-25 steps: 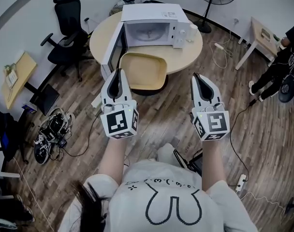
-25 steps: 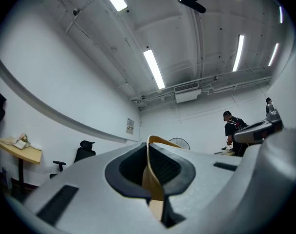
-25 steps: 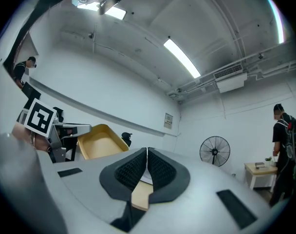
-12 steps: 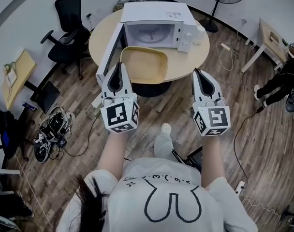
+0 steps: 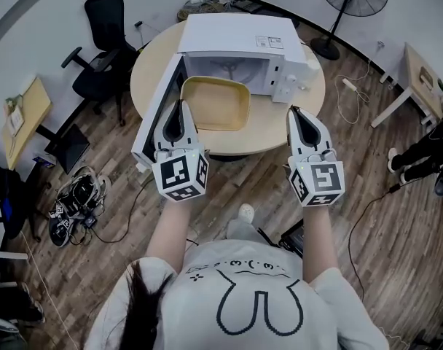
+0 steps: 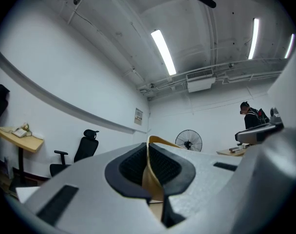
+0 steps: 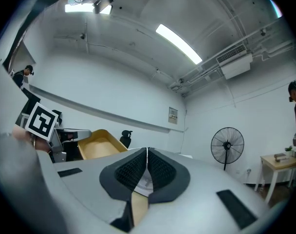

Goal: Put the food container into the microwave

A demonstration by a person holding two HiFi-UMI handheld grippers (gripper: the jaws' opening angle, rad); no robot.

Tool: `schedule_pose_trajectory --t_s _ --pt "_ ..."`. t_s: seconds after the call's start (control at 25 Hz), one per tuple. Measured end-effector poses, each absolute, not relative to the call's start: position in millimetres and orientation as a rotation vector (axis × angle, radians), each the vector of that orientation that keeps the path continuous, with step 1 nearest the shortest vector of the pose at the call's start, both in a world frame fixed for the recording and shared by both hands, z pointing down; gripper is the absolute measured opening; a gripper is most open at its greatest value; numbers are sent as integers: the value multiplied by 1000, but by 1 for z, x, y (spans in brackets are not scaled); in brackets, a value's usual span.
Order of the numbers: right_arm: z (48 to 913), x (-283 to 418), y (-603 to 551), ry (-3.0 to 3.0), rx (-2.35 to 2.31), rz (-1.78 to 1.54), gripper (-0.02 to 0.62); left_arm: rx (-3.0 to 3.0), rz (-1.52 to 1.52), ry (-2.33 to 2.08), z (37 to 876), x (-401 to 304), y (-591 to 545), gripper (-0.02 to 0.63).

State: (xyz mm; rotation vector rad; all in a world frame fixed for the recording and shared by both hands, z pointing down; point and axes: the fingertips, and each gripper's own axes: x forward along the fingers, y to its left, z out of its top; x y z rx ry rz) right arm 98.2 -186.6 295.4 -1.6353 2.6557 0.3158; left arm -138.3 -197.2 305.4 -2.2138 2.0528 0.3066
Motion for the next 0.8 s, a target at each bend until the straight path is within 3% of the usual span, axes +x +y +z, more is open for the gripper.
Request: schedule_pose_trajectory --t_s 0.8 --pt "340 112 -359 2820 -1502 153 32 -2200 239 2373 381 -130 -340 18"
